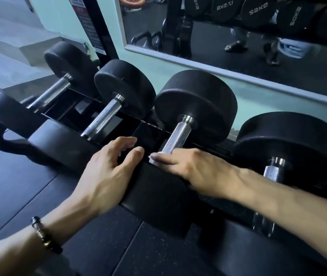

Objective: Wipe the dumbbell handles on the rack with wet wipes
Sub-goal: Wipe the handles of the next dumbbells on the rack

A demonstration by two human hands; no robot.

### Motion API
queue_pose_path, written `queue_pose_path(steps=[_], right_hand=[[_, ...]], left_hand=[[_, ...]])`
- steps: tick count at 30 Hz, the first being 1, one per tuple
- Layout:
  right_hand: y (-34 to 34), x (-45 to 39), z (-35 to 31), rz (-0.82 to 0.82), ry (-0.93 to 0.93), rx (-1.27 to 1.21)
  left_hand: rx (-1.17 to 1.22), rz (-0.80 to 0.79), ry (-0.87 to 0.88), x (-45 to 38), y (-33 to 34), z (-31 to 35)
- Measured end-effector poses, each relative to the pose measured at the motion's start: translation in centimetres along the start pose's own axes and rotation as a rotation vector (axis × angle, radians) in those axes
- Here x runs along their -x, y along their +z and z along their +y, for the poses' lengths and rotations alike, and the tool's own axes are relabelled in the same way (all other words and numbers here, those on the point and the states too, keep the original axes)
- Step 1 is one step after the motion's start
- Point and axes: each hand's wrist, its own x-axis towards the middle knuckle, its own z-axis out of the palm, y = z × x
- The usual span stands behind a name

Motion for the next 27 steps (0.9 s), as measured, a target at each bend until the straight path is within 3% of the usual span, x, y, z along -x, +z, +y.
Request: queue_pose_path(steps=[2,5,9,11,14,18,20,24,27], right_hand=[[-0.2,-0.2,1.1,0.056,0.059,0.016],[-1.0,-0.6,4.2,0.209,0.308,0.055],[-0.2,-0.4,-0.4,-0.049,0.077,-0.089],[-0.8,-0.7,0.5,-0.061,0.129,-0.08],[-1.9,-1.2,4.0,0.084,0.353,0.017],[-1.4,-1.6,-0.3,-0.142,0.125,-0.124],[-1.8,-1.6,-0.1,-0.193,0.13,-0.081],[-2.6,-1.4,2.2,0.092,0.312,0.227],[-1.1,0.2,-0.4,0.195,0.12,0.338]], left_hand=[[0.003,-0.004,0.01,0.1,-0.1,-0.3],[0.002,0.004,0.013,0.0,-0.1,-0.5],[0.02,0.019,0.026,-0.1,0.0,-0.5],[0.024,0.018,0.023,0.0,0.1,-0.6],[0.027,0.019,0.025,0.0,0.1,-0.7],[0.024,0.025,0.033,0.0,0.0,-0.5],[0.025,0.025,0.028,0.1,0.0,-0.5],[0.028,0.03,0.018,0.1,0.0,-0.4],[0.028,0.036,0.016,0.0,0.0,-0.3]])
